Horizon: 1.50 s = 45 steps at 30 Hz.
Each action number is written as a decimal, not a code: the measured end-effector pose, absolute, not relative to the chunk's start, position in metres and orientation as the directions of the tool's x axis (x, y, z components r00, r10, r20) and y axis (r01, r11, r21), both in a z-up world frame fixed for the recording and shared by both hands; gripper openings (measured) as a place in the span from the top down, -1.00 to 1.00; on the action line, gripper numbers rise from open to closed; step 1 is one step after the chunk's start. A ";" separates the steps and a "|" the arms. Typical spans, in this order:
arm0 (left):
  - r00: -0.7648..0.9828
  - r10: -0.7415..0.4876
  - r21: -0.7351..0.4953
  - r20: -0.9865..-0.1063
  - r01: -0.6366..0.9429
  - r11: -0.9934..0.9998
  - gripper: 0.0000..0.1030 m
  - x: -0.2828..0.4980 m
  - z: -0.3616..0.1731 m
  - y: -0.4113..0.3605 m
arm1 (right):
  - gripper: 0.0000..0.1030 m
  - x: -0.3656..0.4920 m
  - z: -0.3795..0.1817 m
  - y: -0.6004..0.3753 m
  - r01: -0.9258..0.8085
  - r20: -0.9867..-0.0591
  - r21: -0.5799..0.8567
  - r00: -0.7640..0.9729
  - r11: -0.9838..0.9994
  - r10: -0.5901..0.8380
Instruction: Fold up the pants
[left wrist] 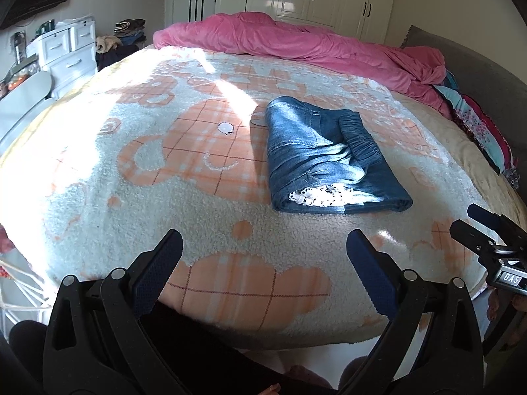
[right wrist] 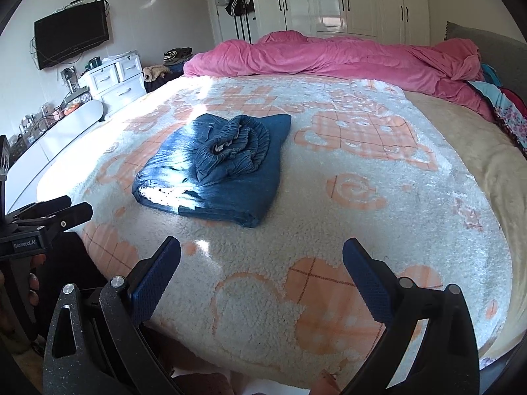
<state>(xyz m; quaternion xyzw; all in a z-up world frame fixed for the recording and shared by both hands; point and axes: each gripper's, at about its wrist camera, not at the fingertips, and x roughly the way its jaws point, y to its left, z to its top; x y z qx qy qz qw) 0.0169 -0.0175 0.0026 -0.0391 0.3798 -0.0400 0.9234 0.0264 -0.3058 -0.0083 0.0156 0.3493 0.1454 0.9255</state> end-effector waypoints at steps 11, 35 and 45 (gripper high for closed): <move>0.710 -0.089 -0.096 -0.699 0.030 0.995 -0.82 0.014 0.005 -0.017 | -0.91 0.025 -0.007 -0.302 -0.272 -0.639 0.132 0.712 0.953 0.292; 0.709 -0.066 -0.089 -0.702 0.004 0.996 -0.81 0.011 0.006 -0.015 | -0.91 0.023 -0.007 -0.302 -0.266 -0.643 0.141 0.707 0.953 0.293; 0.709 -0.067 -0.092 -0.702 0.003 0.996 -0.81 0.010 0.007 -0.015 | -0.91 0.023 -0.007 -0.302 -0.260 -0.643 0.141 0.709 0.955 0.288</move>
